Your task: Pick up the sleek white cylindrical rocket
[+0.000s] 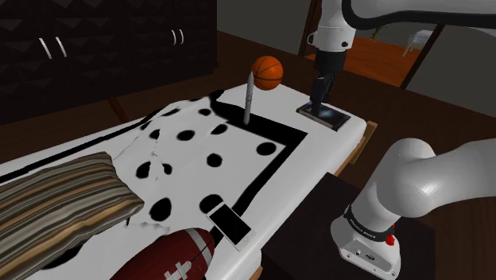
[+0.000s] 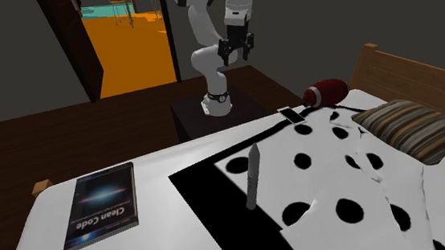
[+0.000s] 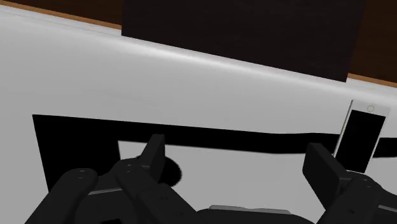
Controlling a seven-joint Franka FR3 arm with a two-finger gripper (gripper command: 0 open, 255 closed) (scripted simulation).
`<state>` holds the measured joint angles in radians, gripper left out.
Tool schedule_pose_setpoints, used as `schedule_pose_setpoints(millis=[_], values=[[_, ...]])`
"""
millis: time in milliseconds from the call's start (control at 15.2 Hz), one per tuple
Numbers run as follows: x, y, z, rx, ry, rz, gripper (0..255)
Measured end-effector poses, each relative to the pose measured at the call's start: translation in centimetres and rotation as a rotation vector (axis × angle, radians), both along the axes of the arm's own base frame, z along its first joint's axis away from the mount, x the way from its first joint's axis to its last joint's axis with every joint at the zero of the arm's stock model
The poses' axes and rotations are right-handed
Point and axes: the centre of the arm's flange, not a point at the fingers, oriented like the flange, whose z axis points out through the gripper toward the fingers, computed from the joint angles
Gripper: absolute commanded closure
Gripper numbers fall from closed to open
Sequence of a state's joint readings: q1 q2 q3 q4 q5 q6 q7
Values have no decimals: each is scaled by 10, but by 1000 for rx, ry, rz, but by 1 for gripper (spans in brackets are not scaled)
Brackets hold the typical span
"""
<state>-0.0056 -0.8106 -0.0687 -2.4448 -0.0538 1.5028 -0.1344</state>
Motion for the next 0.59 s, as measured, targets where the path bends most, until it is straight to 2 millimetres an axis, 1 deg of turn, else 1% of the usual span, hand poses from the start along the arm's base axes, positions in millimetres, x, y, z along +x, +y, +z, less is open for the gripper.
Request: schedule_pose_setpoints(millis=[66,132,330,396,594], values=[[0,0,0,0,0,0,0],[3,-6,-2,4,-9,9,0],[15,-32,-12,25,-61,64,0],[20,-42,-13,33,-81,85,0],[40,-69,-24,58,-143,151,0]])
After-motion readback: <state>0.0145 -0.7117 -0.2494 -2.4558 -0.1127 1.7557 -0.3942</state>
